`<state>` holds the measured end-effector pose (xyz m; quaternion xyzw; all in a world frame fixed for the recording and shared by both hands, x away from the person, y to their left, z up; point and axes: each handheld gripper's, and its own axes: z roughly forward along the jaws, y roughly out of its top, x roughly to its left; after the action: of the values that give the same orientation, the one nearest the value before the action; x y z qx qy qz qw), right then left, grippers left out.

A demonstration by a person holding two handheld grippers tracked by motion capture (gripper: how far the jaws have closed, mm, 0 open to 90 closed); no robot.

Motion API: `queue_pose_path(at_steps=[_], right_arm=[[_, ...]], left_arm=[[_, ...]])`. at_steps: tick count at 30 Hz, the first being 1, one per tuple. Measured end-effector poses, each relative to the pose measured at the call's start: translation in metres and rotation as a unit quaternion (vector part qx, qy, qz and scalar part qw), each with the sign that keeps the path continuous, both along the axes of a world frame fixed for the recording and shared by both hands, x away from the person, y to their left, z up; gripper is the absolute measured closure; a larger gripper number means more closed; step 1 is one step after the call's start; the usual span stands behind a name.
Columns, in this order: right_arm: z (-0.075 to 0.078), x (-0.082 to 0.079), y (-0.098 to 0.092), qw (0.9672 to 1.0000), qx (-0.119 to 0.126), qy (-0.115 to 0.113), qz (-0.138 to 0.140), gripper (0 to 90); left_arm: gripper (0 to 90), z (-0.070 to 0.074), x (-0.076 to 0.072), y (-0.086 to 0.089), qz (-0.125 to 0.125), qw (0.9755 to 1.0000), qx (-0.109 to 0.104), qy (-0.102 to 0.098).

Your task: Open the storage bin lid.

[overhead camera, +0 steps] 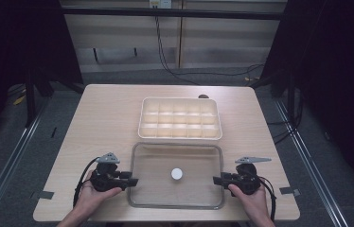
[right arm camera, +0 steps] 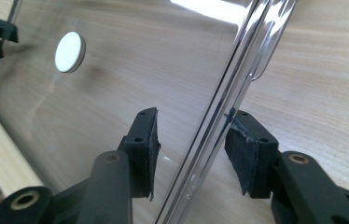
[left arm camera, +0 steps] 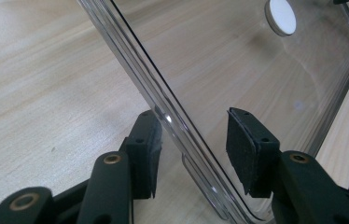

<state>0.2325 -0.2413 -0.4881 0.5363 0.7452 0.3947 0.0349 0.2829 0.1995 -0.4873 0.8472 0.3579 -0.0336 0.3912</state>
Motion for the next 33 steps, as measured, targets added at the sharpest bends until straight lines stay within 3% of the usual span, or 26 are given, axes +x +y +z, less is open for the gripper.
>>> queue_pose_path(at_steps=[6, 9, 15, 17, 18, 19, 20, 21, 26, 31, 33], right_arm=[[-0.005, 0.002, 0.001, 0.9996, -0.021, 0.009, -0.014, 53.5], [-0.007, 0.002, 0.002, 0.9996, -0.023, -0.004, -0.012, 50.5], [-0.006, 0.002, 0.002, 0.9992, -0.031, -0.019, -0.019, 46.8], [-0.002, 0.0, -0.001, 0.9988, -0.016, -0.043, -0.017, 44.3], [-0.002, 0.0, -0.001, 0.9988, -0.016, -0.043, -0.017, 44.3], [0.001, -0.002, -0.003, 0.9984, -0.006, -0.053, -0.018, 43.4], [0.001, -0.002, -0.003, 0.9984, -0.006, -0.053, -0.018, 43.4], [0.004, -0.004, -0.003, 0.9977, 0.007, -0.068, -0.003, 41.7], [0.007, -0.005, -0.005, 0.9969, 0.013, -0.078, 0.0, 37.9], [0.023, -0.018, -0.016, 0.9927, 0.042, -0.112, -0.01, 34.2], [0.029, -0.024, -0.019, 0.9906, 0.039, -0.13, -0.018, 32.6]], left_arm=[[55.4, -0.004, 0.003, 0.002, -0.002, 0.9999, 0.008, 0.007], [55.0, -0.006, 0.004, 0.002, -0.002, 0.9999, 0.002, 0.012], [48.6, -0.005, 0.003, -0.001, 0.0, 0.9999, 0.014, 0.002], [48.4, -0.004, 0.003, 0.0, 0.01, 0.9997, 0.02, -0.011], [45.8, -0.004, 0.003, 0.0, 0.01, 0.9997, 0.02, -0.011], [44.6, -0.002, 0.005, 0.004, 0.014, 0.9998, 0.006, -0.01], [44.1, -0.002, 0.005, 0.004, 0.014, 0.9998, 0.006, -0.01], [42.9, -0.001, 0.004, 0.005, 0.02, 0.9997, 0.001, -0.017], [36.4, 0.005, 0.002, 0.008, 0.027, 0.9991, -0.011, -0.031], [34.4, 0.016, -0.004, 0.015, 0.043, 0.9971, -0.031, -0.054], [33.3, 0.019, -0.009, 0.018, 0.045, 0.9964, -0.036, -0.063]])
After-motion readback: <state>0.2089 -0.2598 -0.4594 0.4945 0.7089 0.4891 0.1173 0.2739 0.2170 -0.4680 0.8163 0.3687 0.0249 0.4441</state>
